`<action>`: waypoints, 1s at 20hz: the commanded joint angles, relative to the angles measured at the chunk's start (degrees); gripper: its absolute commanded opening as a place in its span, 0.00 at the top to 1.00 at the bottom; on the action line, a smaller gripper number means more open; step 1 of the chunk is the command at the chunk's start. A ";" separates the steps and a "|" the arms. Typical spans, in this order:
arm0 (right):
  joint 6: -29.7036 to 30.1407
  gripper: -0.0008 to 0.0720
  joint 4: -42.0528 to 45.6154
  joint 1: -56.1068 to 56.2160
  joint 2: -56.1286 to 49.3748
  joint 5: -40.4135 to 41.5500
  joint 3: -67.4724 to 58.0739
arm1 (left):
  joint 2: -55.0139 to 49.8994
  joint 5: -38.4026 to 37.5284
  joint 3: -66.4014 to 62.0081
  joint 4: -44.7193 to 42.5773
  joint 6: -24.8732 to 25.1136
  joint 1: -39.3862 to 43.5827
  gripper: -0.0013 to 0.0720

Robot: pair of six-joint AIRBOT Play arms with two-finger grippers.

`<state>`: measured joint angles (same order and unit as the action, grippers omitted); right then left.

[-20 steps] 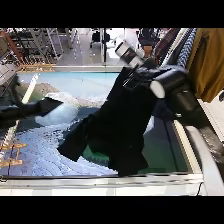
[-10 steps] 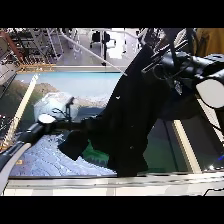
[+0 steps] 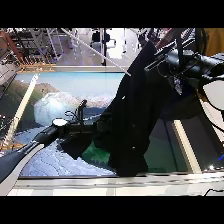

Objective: Fold the clothes and pants, and hang the long-sleeved shirts on hangers.

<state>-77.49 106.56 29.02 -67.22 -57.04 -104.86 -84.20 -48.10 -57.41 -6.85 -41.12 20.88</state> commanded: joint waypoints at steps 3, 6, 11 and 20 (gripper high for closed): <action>0.00 0.93 0.24 0.07 0.04 0.09 0.00 | 6.38 0.22 0.04 -3.06 -4.20 2.78 0.11; -0.07 0.93 0.13 0.07 0.04 0.07 0.00 | 5.68 11.63 0.04 -13.92 -14.69 7.74 0.11; -0.07 0.93 -0.66 0.07 0.04 -0.33 0.00 | 1.60 19.50 0.04 -16.92 -20.22 8.44 0.33; 0.00 0.93 -3.34 0.07 0.04 -7.78 0.02 | 7.37 19.37 -1.64 -16.35 -16.31 0.37 0.95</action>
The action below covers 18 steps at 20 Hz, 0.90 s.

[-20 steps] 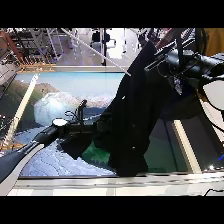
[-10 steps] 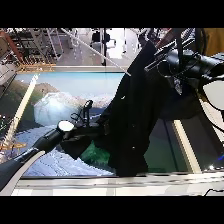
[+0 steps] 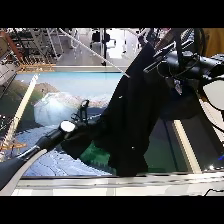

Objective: Fold the clothes and pants, and hang the long-sleeved shirts on hangers.

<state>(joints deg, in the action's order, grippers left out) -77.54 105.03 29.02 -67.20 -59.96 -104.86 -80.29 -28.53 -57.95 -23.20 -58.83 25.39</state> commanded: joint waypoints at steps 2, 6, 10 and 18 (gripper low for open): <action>2.27 0.94 -7.63 0.07 0.02 -7.17 0.02 | 6.69 -0.31 -4.44 0.04 1.36 -10.91 0.95; 5.77 0.94 -13.18 0.07 0.00 -7.15 0.09 | 5.70 -8.74 -17.66 0.13 -1.68 -24.92 0.95; 11.52 0.94 -12.72 -0.11 -0.96 -10.86 0.17 | 1.92 -19.30 -28.26 1.33 -6.08 -32.83 0.95; 21.53 0.94 -7.89 -0.04 -7.54 -15.56 0.17 | -0.44 -28.02 -34.56 0.52 -14.49 -37.42 0.95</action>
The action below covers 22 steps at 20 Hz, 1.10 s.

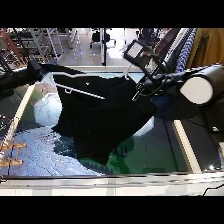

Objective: Fold the clothes and pants, and hang the long-sleeved shirts on hangers.

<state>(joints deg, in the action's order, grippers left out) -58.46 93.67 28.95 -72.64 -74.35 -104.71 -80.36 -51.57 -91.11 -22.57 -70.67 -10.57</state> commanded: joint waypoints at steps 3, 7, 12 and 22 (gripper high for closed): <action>2.40 0.94 9.79 0.02 -5.25 -0.35 0.02 | 0.11 -10.78 -1.40 -0.13 -2.82 -1.46 0.95; -1.46 0.94 18.82 0.09 -11.21 4.33 0.02 | 1.07 -17.94 -1.40 -0.13 -3.69 -1.44 0.95; -11.61 0.94 31.41 0.81 -19.61 11.15 0.02 | 1.22 -22.97 -1.38 -0.13 -3.48 -1.42 0.95; -35.47 0.94 43.82 1.40 -29.09 5.81 -1.55 | 1.22 -25.07 -1.38 -0.28 -3.52 2.91 0.95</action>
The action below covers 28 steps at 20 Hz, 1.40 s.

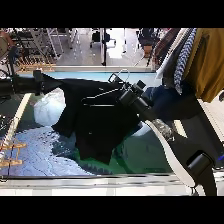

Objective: Fold the clothes and pants, and hang the long-sleeved shirts on hangers.

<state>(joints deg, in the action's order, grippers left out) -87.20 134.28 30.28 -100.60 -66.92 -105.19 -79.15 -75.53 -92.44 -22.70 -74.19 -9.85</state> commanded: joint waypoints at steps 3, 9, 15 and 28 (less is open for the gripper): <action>-7.76 0.94 3.78 -0.09 -1.11 -3.41 -5.73 | 0.02 -1.16 -0.04 -1.99 0.00 7.67 0.95; -6.25 0.94 3.30 -2.08 1.49 -7.37 -12.87 | 0.04 -1.29 -0.04 -2.58 0.02 15.30 0.41; 2.95 0.94 -12.22 -2.08 10.78 -9.49 -12.85 | 0.92 -1.05 -0.04 -2.62 0.02 15.21 0.41; 2.67 0.94 -48.41 -2.10 27.82 -1.01 -12.85 | 10.21 -0.13 -0.04 -21.94 -2.58 13.25 0.61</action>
<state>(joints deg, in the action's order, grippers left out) -84.36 93.32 28.21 -74.56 -73.71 -117.97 -71.68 -76.18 -92.49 -36.95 -75.90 4.16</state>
